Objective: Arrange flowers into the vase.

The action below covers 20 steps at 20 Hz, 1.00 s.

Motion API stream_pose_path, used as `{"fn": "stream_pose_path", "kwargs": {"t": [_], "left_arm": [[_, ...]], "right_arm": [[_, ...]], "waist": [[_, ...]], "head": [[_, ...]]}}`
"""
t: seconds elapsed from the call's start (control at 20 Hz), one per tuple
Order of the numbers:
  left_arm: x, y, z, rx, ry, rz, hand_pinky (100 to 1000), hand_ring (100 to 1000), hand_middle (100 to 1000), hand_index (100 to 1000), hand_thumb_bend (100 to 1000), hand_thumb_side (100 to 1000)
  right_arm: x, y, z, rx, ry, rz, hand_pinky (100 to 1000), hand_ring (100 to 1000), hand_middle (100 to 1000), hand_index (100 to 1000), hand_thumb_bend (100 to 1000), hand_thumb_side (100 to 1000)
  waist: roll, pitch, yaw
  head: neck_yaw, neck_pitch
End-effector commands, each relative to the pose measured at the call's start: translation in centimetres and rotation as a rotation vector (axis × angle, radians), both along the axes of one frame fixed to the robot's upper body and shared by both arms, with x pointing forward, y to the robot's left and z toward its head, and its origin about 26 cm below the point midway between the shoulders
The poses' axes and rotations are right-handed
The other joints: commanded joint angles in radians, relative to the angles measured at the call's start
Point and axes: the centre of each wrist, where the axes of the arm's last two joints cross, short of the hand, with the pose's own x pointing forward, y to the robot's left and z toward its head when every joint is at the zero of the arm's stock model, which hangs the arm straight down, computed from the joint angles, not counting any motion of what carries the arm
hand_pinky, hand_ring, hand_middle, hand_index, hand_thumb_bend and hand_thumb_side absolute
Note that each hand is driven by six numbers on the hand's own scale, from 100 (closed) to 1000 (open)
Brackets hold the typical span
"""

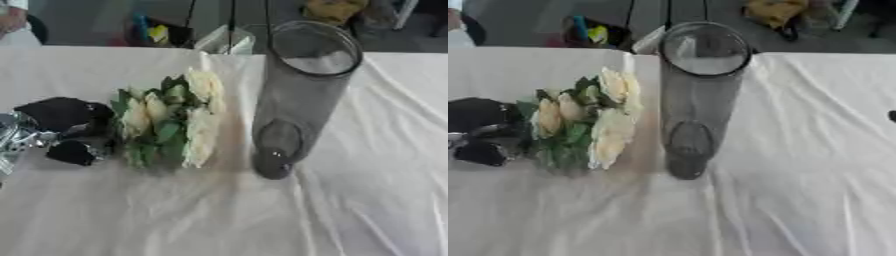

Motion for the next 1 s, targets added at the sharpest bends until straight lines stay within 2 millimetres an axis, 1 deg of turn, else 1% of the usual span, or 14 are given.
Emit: {"fn": "stream_pose_path", "kwargs": {"t": [0.05, 0.3, 0.6, 0.65, 0.9, 0.95, 1.0], "left_arm": [[-0.55, 1.61, 1.9, 0.007, -0.045, 0.04, 645, 819, 886, 1000, 108, 910], [-0.59, 2.12, 1.86, 0.002, -0.045, 0.055, 665, 839, 921, 1000, 103, 920], [-0.53, 2.17, 1.81, -0.009, -0.04, 0.058, 657, 828, 881, 1000, 100, 933], [-0.5, 2.13, 1.78, -0.011, -0.039, 0.056, 645, 817, 860, 1000, 100, 937], [-0.39, 2.01, 1.72, -0.018, -0.035, 0.055, 638, 803, 844, 1000, 100, 945], [-0.36, 2.0, 1.68, -0.018, -0.033, 0.055, 638, 804, 852, 1000, 100, 957], [-0.33, 1.99, 1.59, -0.019, -0.027, 0.052, 651, 820, 899, 1000, 100, 999]], "right_arm": [[-0.26, -0.08, 0.73, -0.013, -0.026, 0.006, 785, 927, 325, 506, 100, 977], [-0.28, -0.09, 0.68, -0.012, -0.026, 0.006, 786, 928, 325, 505, 100, 976], [-0.29, -0.07, 0.62, -0.012, -0.025, 0.007, 786, 927, 322, 503, 100, 975], [-0.29, -0.07, 0.61, -0.012, -0.025, 0.007, 786, 927, 321, 502, 100, 975], [-0.3, -0.05, 0.56, -0.013, -0.022, 0.007, 788, 930, 319, 500, 100, 976], [-0.3, -0.04, 0.55, -0.013, -0.022, 0.007, 788, 929, 319, 500, 100, 976], [-0.3, -0.03, 0.54, -0.014, -0.022, 0.007, 788, 931, 318, 500, 100, 976]], "waist": [[-0.015, -0.005, 0.002], [-0.017, -0.005, 0.003], [-0.019, -0.004, 0.001], [-0.019, -0.004, 0.0], [-0.019, -0.004, -0.002], [-0.019, -0.003, -0.002], [-0.019, -0.003, -0.002]], "head": [[0.002, -0.015], [0.0, -0.016], [0.0, -0.018], [0.0, -0.019], [0.001, -0.021], [0.001, -0.021], [0.001, -0.021]]}}
